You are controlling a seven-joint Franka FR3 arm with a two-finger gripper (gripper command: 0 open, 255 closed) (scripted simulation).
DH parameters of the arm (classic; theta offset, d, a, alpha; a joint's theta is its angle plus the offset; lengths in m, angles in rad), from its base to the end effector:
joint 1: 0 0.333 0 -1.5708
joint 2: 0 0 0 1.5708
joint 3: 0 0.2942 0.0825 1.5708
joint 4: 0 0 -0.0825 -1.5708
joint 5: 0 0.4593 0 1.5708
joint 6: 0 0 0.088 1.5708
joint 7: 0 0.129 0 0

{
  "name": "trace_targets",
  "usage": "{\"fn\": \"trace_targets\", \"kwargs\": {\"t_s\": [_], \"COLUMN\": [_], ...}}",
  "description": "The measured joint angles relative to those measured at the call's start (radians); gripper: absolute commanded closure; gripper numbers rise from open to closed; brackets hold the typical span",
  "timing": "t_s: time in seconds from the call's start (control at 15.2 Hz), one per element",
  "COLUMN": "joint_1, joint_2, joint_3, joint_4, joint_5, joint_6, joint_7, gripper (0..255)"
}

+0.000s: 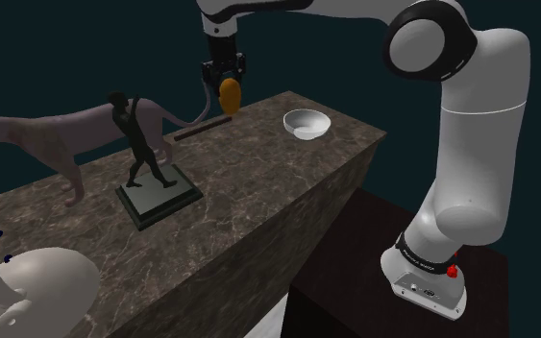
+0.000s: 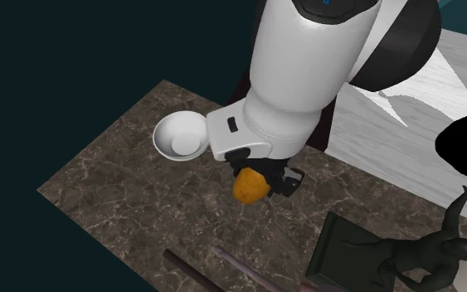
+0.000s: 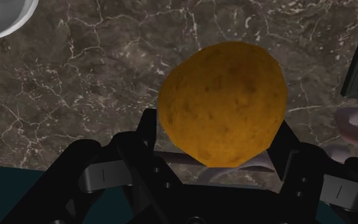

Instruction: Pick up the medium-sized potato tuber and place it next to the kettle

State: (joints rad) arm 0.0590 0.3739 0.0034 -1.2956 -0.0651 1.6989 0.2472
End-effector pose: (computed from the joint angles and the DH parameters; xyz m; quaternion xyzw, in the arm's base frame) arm 0.7403 0.0383 0.4875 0.9954 -0.0887 0.0194 0.0291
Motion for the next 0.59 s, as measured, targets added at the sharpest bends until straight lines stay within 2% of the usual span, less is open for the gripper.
{"fn": "trace_targets", "kwargs": {"t_s": [0.59], "joint_1": [0.005], "joint_2": [0.027], "joint_3": [0.001], "joint_4": [0.154], "joint_5": [0.0], "joint_6": [-0.127], "joint_7": [-0.002], "gripper": [255]}}
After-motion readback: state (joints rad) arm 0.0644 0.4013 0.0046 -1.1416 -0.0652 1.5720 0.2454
